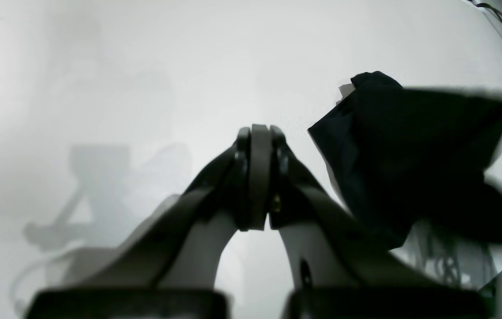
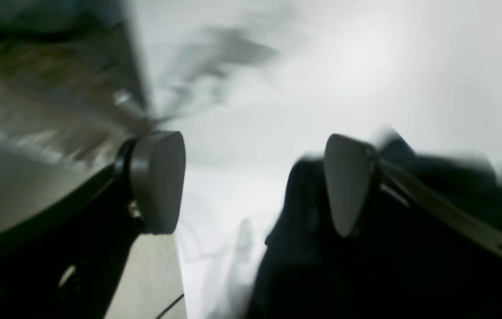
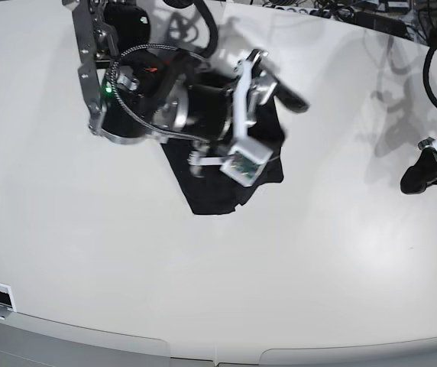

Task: Layout the t-shirt on the table in an organized manner, then fold the t-shirt properly
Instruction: 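Grasp the bundle edges with both grippers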

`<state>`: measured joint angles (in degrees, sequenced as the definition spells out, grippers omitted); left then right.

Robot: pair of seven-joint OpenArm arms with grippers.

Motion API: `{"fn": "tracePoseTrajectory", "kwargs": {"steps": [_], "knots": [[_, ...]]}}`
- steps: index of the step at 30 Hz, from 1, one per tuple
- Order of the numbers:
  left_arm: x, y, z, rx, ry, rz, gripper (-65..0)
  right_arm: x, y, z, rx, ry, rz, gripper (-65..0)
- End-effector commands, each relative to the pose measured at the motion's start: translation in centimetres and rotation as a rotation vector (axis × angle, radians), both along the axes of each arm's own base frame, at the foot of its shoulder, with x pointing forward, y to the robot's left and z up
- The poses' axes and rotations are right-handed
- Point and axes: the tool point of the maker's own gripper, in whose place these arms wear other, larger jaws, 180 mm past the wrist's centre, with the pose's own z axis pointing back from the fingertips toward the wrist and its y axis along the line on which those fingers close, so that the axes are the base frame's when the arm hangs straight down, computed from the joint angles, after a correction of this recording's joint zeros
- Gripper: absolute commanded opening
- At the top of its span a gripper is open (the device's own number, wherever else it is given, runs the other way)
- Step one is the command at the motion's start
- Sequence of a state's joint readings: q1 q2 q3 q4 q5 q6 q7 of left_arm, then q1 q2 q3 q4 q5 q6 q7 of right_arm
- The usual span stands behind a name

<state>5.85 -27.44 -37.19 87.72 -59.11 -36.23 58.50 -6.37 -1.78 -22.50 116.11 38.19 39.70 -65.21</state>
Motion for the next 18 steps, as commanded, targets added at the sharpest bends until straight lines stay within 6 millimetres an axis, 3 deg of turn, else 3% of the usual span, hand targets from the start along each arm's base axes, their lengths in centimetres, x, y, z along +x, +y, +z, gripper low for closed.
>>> {"fn": "tracePoseTrajectory", "kwargs": {"steps": [1,6,9,11,13,15,16,18], "knots": [[0.7,0.3,1.7,0.005,-0.053,-0.005,-65.0,0.4,0.5,1.5,0.021,-0.054,0.019,-14.8],[0.7,0.3,1.7,0.006,-0.054,-0.006,-65.0,2.3,-0.4,1.8,-0.048,-0.106,0.010,-15.5],[0.6,-0.1,2.0,0.005,-0.072,-0.040,-65.0,4.5,-2.2,1.1,-0.124,-0.144,-0.075,-15.6],[0.1,-1.5,2.2,-0.034,-0.062,-0.104,-65.0,6.1,-3.7,1.0,-0.132,-0.172,-0.151,-18.0],[-0.5,-3.4,1.7,-0.080,-0.023,-0.178,-65.0,7.7,-5.1,1.3,-0.116,-0.202,-0.221,-31.7],[-1.0,-5.5,0.7,-0.079,0.016,-0.248,-65.0,9.0,-6.1,1.4,-0.104,-0.235,-0.274,-58.0],[-1.3,-6.8,0.1,-0.072,0.035,-0.289,-65.0,9.5,-6.4,1.3,-0.108,-0.244,-0.288,-65.0],[-2.2,-9.6,-0.9,-0.054,0.070,-0.384,-65.0,10.4,-6.7,0.8,-0.131,-0.244,-0.291,-65.0]]}}
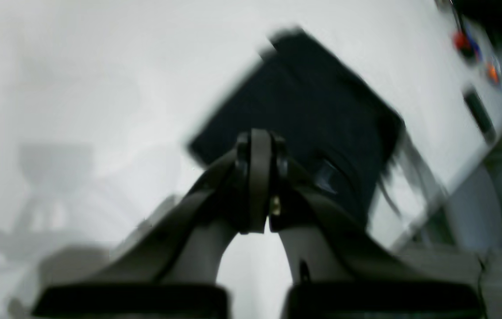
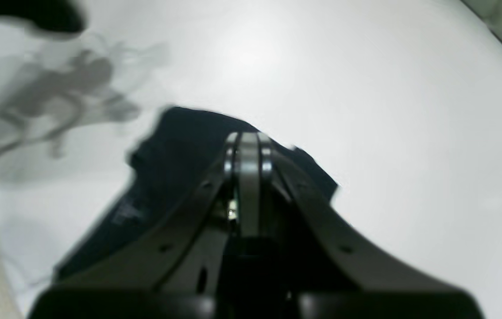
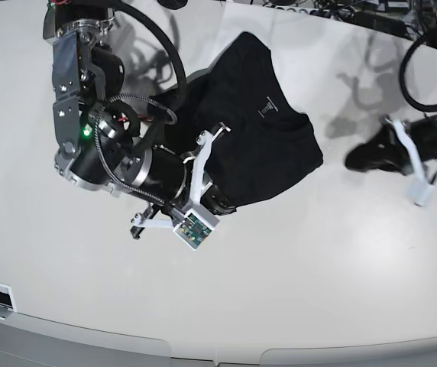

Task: Layout the t-shirt on the table in an organized manner, then fold the t-shirt properly
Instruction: 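Grasp the bundle edges with both grippers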

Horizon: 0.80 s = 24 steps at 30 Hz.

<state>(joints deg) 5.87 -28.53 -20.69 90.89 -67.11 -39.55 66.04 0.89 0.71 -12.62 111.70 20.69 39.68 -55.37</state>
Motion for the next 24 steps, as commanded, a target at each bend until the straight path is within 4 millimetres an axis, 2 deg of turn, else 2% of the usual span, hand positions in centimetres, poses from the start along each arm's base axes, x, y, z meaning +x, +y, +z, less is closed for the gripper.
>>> {"fn": "tracePoseTrajectory", "kwargs": {"steps": [1,4,9,13,16,19,24], "knots": [[0.3,-1.1,1.3,0.006,-0.049,-0.052,-65.0,0.9,0.7,1.5,0.044,-0.044,0.022,-65.0],[-1.5,-5.3,0.8,0.051,-0.056,-0.212,-65.0,2.3,1.0,-0.4,-0.008,0.001,0.053,-65.0],[-5.0,-10.9,-0.1,0.069,-0.065,-0.421,-65.0,5.7,1.5,-3.4,-0.124,0.044,0.056,-65.0],[-8.3,-14.2,-2.4,0.087,-0.035,-0.556,-65.0,7.1,1.8,-6.1,-0.238,0.088,0.076,-65.0],[-10.1,-16.0,-3.9,0.130,-0.050,-0.631,-65.0,8.9,1.3,-7.8,-0.331,0.081,0.043,-65.0],[-10.8,-17.0,-5.0,0.166,-0.071,-0.657,-65.0,10.6,0.7,-8.8,-0.425,0.059,0.004,-65.0],[-11.1,-16.9,-7.7,0.251,-0.057,-0.627,-65.0,10.8,-0.2,-11.4,-0.556,0.096,0.028,-65.0]]}}
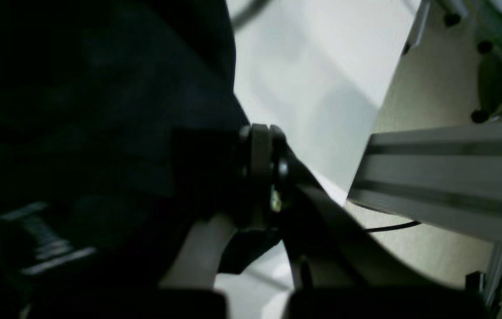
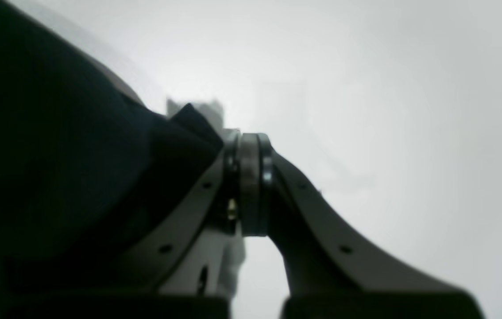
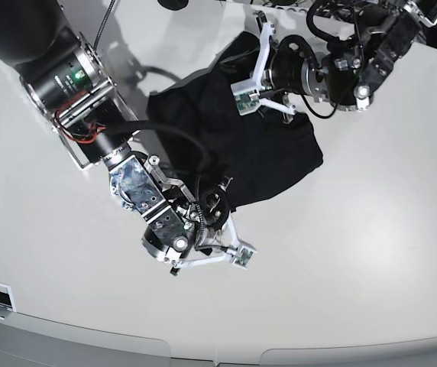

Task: Layout the t-shirt on the table in an organized manner, then fold the t-shirt properly
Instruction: 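Grasp the bundle edges with both grippers, then stretch the folded shirt between both grippers and lay it flat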

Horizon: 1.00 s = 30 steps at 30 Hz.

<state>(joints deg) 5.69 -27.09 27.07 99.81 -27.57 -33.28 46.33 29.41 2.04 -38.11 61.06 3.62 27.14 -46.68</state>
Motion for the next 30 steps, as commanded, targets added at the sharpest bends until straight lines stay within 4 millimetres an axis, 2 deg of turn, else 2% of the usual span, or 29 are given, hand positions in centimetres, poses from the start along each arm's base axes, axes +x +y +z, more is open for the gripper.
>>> {"fn": "tracePoseTrajectory", "kwargs": {"steps": [1,4,8,10,13,19,22,24,27,30], "knots": [[0.7,-0.1,0.3,-0.015,-0.022,0.013,-65.0,1.2,0.1,0.9,-0.003,-0.028,0.008,-65.0],[1.1,0.9,-1.4,0.035,-0.011,0.054,-65.0,1.0,-1.2,-0.8,-0.070,0.010,0.006,-65.0],[2.1,3.3,-4.1,0.138,-0.026,0.082,-65.0,0.4,-2.0,-1.3,-0.117,0.049,0.018,-65.0],[3.6,4.7,-5.0,0.204,-0.057,0.094,-65.0,0.7,-2.8,-1.1,-0.143,0.050,-0.016,-65.0],[6.9,6.4,-5.1,0.261,-0.108,0.148,-65.0,0.2,-3.9,-0.8,-0.129,0.097,-0.057,-65.0],[13.3,9.9,-4.1,0.337,-0.227,0.212,-65.0,-2.3,-6.5,-0.9,-0.079,0.240,-0.109,-65.0],[16.2,11.1,-2.6,0.366,-0.278,0.231,-65.0,-3.2,-8.1,-1.2,-0.017,0.304,-0.146,-65.0],[18.2,11.9,-1.4,0.394,-0.313,0.255,-65.0,-3.0,-9.6,-1.1,0.003,0.316,-0.184,-65.0],[21.1,13.4,0.8,0.431,-0.377,0.314,-65.0,-1.6,-11.8,-0.4,0.049,0.297,-0.312,-65.0],[23.1,14.6,3.0,0.446,-0.447,0.389,-65.0,-1.0,-13.9,-0.1,0.162,0.301,-0.461,-65.0]]}}
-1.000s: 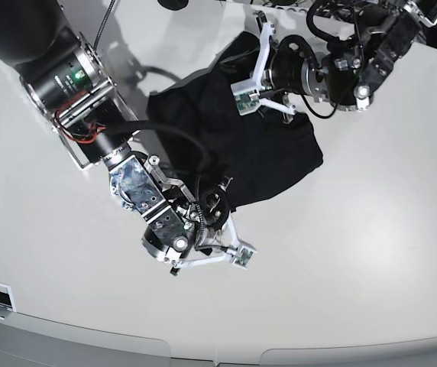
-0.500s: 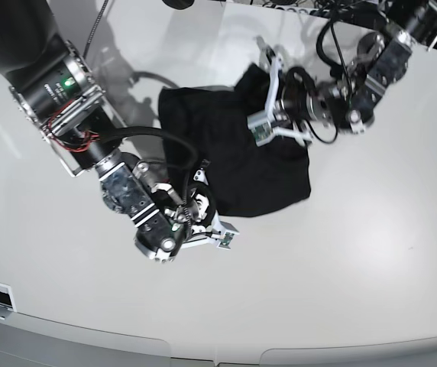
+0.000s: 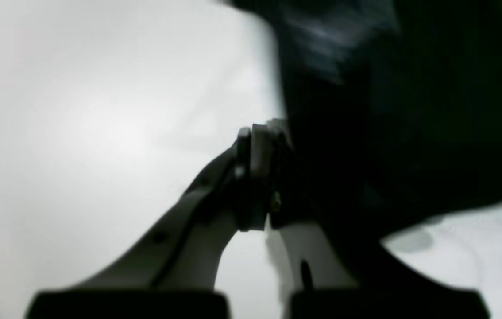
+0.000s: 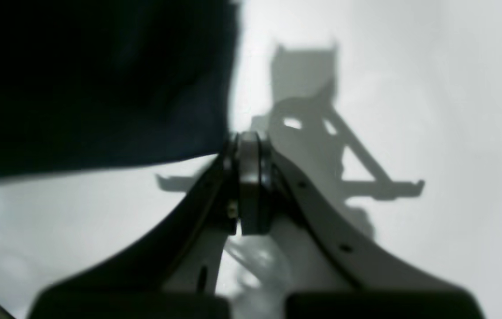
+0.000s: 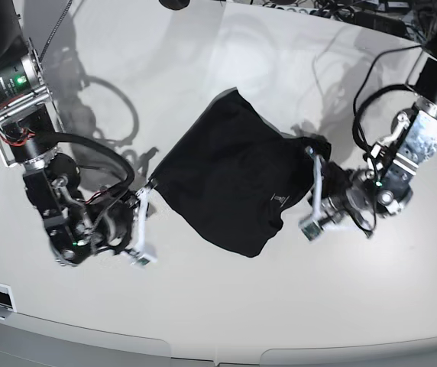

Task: Layout the t-shirt on the table in an organized manner, then fold the t-shirt properly
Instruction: 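Stretch the folded shirt between both grippers and lay it flat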

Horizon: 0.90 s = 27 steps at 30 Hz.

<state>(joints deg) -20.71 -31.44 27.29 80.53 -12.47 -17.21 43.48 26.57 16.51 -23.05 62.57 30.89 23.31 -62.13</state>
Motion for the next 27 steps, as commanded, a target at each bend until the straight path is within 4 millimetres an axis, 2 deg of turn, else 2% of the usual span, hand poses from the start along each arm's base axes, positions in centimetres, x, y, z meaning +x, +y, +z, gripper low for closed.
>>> {"fn": "tracePoseTrajectory", "kwargs": {"steps": [1,3,7,12,15,19,21,25,27], "knots": [[1.1,0.3,1.7,-0.004,-0.051,0.010,-65.0,1.1,-0.6,1.1,0.045,-0.042,-0.053,-65.0],[1.3,0.6,2.6,-0.019,-0.068,0.033,-65.0,1.3,-0.8,0.9,0.147,-0.094,-0.115,-65.0],[1.1,-0.6,4.0,-0.180,-0.015,0.037,-65.0,1.0,1.4,1.3,0.322,-0.188,-0.087,-65.0],[-0.8,-2.9,6.7,-0.486,0.089,-0.026,-65.0,1.5,3.6,0.5,0.282,-0.245,-0.048,-65.0],[-1.5,-2.0,7.4,-0.570,0.100,-0.008,-65.0,3.0,4.3,0.8,0.236,-0.328,-0.071,-65.0],[-2.1,-0.3,6.9,-0.590,0.097,0.052,-65.0,4.1,2.7,0.3,0.125,-0.361,-0.142,-65.0],[-2.8,0.0,6.3,-0.593,0.111,0.070,-65.0,3.5,3.0,0.1,0.144,-0.328,-0.135,-65.0],[-4.8,-0.4,4.9,-0.591,0.158,0.034,-65.0,0.0,7.2,0.6,0.344,-0.195,0.058,-65.0],[-5.7,-0.6,4.3,-0.590,0.180,0.014,-65.0,-1.4,7.8,0.4,0.380,-0.102,0.058,-65.0]]}}
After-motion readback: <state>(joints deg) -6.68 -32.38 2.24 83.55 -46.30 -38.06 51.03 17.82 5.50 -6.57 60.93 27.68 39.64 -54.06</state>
